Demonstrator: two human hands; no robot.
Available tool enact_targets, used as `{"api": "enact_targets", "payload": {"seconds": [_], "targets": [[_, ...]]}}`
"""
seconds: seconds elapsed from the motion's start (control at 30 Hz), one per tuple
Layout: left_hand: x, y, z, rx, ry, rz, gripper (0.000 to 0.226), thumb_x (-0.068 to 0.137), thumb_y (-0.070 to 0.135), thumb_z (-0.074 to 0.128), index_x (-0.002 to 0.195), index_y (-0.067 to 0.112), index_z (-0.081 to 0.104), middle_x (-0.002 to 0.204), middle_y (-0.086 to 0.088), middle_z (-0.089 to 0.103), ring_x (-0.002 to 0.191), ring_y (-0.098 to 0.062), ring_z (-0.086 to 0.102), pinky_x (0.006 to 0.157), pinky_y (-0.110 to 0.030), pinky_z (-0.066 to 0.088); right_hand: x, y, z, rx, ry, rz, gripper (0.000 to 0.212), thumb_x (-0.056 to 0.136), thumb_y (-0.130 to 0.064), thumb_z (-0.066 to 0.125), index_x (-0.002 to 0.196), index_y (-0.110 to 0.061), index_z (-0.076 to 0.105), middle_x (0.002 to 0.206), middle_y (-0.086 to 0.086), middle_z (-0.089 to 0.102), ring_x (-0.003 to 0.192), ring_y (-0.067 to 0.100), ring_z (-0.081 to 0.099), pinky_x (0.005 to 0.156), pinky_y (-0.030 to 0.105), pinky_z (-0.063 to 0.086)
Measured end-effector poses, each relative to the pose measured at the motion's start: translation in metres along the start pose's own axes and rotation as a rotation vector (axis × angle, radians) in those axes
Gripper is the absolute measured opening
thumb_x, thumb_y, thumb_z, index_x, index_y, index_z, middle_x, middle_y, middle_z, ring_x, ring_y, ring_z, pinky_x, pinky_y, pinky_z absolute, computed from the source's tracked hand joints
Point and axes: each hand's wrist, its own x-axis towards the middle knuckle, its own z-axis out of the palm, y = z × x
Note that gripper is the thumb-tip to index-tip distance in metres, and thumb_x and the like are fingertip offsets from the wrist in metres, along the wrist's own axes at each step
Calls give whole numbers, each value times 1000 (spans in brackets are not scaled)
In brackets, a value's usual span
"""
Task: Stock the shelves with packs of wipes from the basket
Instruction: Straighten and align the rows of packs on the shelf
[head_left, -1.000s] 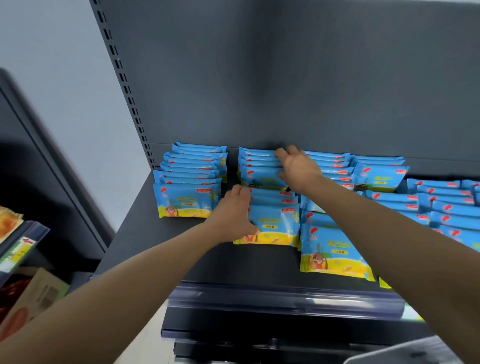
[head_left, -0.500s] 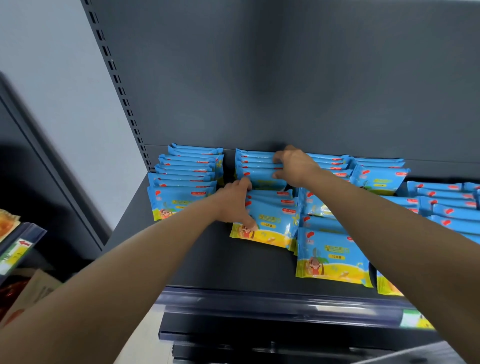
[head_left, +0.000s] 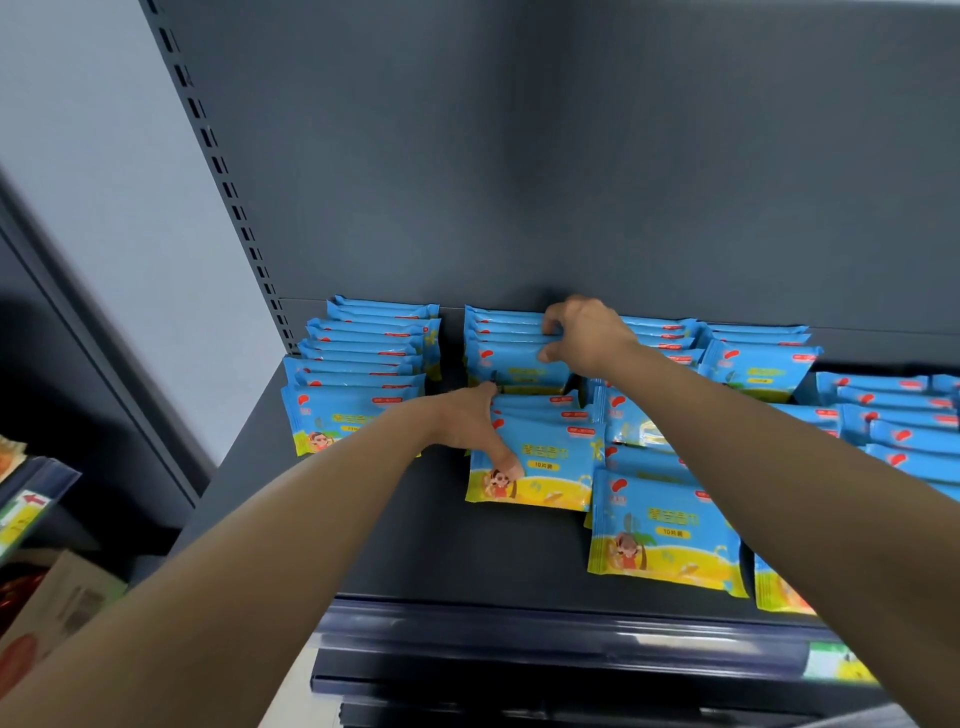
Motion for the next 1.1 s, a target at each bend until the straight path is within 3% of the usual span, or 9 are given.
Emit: {"api": "enact_targets", "payload": {"seconds": [0.27,0.47,0.57,0.6,0.67,0.77,0.9,1.07,1.1], "targets": [[2,4,2,27,22,-53,113,34,43,88,130,18,33,122,7,52,113,-15,50,101,-38,44,1,1,1,22,7,7,34,81,-28,71,110,-15,60,115,7,53,100,25,55,81,34,47],[6,0,5,-227,17,-48,109,43,33,89,132,22,27,124,5,51,115,-15,51,102,-37,43,0,1,3,51,4,16,34,81,-27,71,110,-14,60,117,8,51,100,26,55,82,35,49],[10,0,4,-251,-27,-32,67,56,25,88,105,29,44,103,18,57,90,4,58,73,-12,50,0,2,3,56,7,11,34,81,-27,71,110,-14,60,118,8,51,101,26,55,84,36,49],[11,1,3,-240,-38,-37,63,57,26,88,104,30,46,100,20,56,85,7,56,68,-10,47,0,2,3,58,8,11,34,81,-27,71,110,-14,60,118,8,51,101,25,55,84,36,49],[12,2,1,-189,-32,-67,81,52,34,89,120,26,45,114,16,54,98,-1,54,84,-17,46,0,3,4,61,10,10,34,81,-28,71,111,-14,59,118,8,51,101,25,55,84,36,50],[12,4,0,-43,54,-114,115,44,48,88,140,21,31,141,1,24,130,-21,31,112,-38,29,0,4,5,74,13,8,40,81,-28,71,116,-14,57,121,8,50,105,26,54,88,38,49],[14,1,6,-37,103,-80,113,47,44,88,140,19,29,138,0,19,127,-22,28,108,-37,29,2,5,6,75,6,6,48,81,-29,72,122,-14,53,125,9,48,110,27,53,93,40,48],[11,4,3,-147,9,-72,81,46,36,91,114,25,49,131,3,52,113,-13,51,101,-32,42,1,4,6,53,13,3,50,81,-31,71,124,-15,52,125,9,48,109,27,53,92,40,48],[12,5,2,-138,17,-73,84,44,38,91,116,25,49,130,3,51,114,-14,50,101,-33,42,0,5,6,48,15,3,51,81,-32,70,125,-15,52,126,9,48,110,27,53,92,40,48]]}}
